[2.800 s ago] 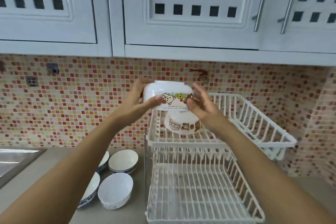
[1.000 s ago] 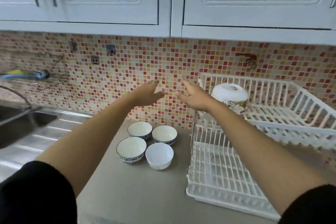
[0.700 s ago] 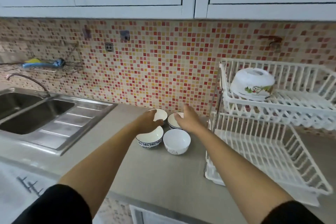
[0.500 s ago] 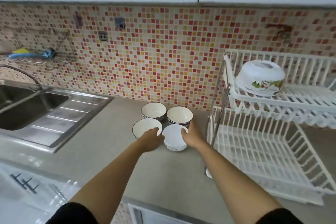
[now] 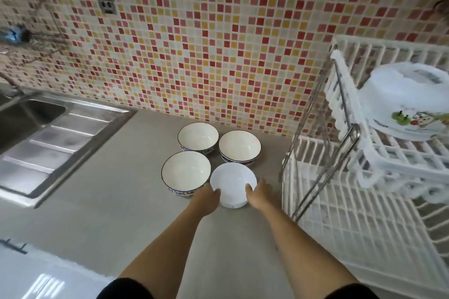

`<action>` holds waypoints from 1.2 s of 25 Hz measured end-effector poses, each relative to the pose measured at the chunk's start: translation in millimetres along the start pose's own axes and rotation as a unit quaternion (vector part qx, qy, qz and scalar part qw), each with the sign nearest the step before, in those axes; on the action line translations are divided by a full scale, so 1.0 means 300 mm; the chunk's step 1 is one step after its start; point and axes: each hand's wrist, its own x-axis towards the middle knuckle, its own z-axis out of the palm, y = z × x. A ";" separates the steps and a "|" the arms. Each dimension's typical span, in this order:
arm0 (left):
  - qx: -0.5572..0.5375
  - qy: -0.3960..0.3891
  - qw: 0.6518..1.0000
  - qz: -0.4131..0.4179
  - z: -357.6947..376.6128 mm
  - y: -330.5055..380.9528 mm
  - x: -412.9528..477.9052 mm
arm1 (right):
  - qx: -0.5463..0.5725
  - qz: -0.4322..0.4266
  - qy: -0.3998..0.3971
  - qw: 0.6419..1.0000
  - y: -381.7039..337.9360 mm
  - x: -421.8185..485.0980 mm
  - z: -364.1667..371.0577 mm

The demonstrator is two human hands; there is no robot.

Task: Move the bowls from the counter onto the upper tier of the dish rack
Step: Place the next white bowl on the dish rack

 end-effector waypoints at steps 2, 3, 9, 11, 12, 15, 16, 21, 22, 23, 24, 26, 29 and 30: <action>-0.011 -0.003 0.999 -0.037 0.020 0.016 0.039 | -0.014 0.005 -0.012 1.000 0.017 0.056 0.026; -0.011 -0.003 0.999 -0.053 0.029 0.023 0.052 | -0.018 0.003 -0.019 1.000 0.026 0.076 0.037; -0.009 -0.006 0.997 -0.081 0.036 0.034 0.068 | -0.044 -0.005 -0.019 0.999 0.049 0.081 0.056; -0.018 -0.012 0.997 -0.071 0.028 0.029 0.044 | -0.021 -0.011 -0.008 1.000 0.054 0.053 0.054; -0.028 -0.010 0.998 -0.062 0.021 0.031 0.023 | -0.013 -0.017 0.000 1.000 0.058 0.033 0.050; -0.058 0.024 0.997 -0.033 -0.009 0.038 -0.059 | -0.010 -0.063 0.039 0.997 0.082 -0.039 0.048; -0.070 0.044 0.996 -0.018 -0.020 0.040 -0.095 | -0.015 -0.079 0.052 0.995 0.090 -0.085 0.044; -0.253 0.101 0.962 0.035 -0.072 -0.003 -0.295 | 0.092 -0.190 0.132 0.969 0.112 -0.357 0.015; -0.291 0.114 0.949 0.032 -0.086 -0.016 -0.327 | 0.141 -0.221 0.131 0.956 0.111 -0.403 0.007; -0.316 0.122 0.941 0.027 -0.100 -0.030 -0.355 | 0.194 -0.248 0.126 0.941 0.109 -0.446 -0.002; -0.326 0.123 0.937 0.024 -0.116 -0.044 -0.390 | 0.236 -0.269 0.119 0.926 0.108 -0.489 -0.010; -0.329 0.115 0.937 0.024 -0.146 -0.060 -0.461 | 0.277 -0.296 0.112 0.907 0.106 -0.550 -0.023; -0.299 0.110 0.945 0.075 -0.188 -0.061 -0.539 | 0.302 -0.304 0.112 0.897 0.079 -0.611 -0.059; -0.288 0.115 0.946 0.097 -0.201 -0.056 -0.555 | 0.316 -0.313 0.103 0.890 0.064 -0.632 -0.081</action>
